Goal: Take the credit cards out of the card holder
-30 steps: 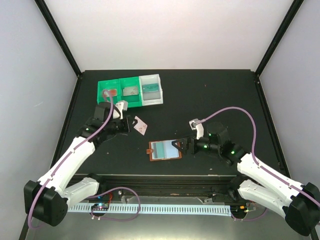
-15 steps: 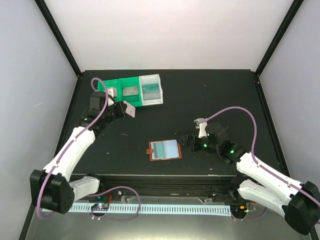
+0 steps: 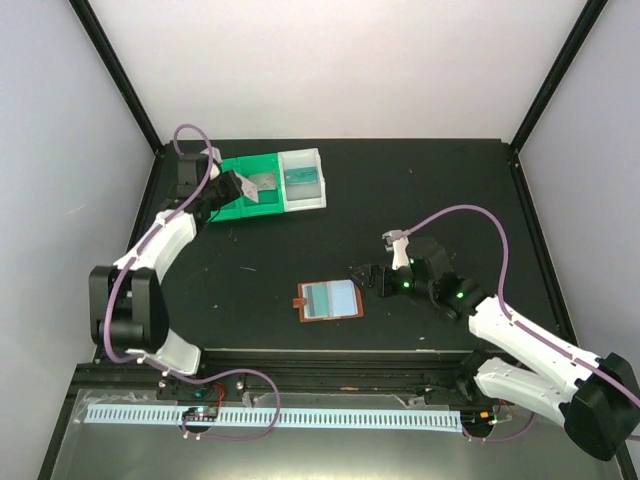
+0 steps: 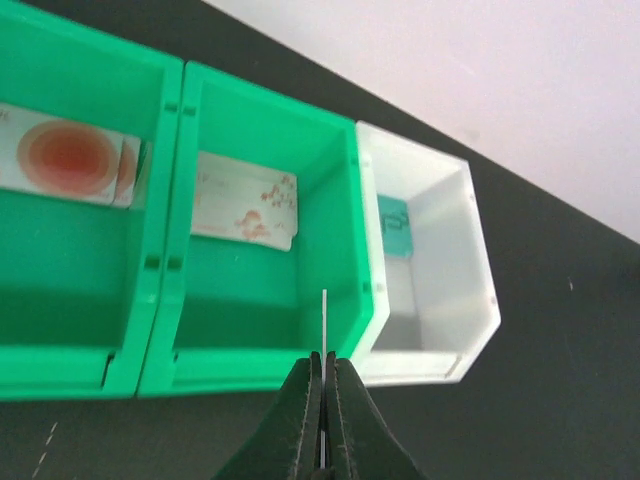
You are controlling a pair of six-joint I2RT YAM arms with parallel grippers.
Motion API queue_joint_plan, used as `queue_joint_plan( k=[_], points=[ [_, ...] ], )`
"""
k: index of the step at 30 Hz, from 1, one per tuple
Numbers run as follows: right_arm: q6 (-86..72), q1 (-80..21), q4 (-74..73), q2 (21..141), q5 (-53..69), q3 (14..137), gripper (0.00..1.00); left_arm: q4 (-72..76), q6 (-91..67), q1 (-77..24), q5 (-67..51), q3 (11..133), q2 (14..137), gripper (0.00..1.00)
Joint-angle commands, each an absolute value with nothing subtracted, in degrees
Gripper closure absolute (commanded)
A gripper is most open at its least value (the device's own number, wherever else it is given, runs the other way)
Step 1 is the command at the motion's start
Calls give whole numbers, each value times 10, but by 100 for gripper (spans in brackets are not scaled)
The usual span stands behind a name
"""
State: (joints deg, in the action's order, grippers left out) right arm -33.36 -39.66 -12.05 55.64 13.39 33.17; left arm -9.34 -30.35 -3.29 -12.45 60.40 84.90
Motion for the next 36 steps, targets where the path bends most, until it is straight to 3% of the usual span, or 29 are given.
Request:
queue_joint_plan(
  k=[1,13,36],
  points=[
    [-304,-394,-133,557,144,364,0,-40,-315,-29,-148,669,907,98],
    [-303,-394,-136,584,143,384,0,17,-326,-29,-123,763,1052,98],
    [-301,-394,-130,659,154,415,0,-48,-282,-31,-87,897,1205,98]
  ],
)
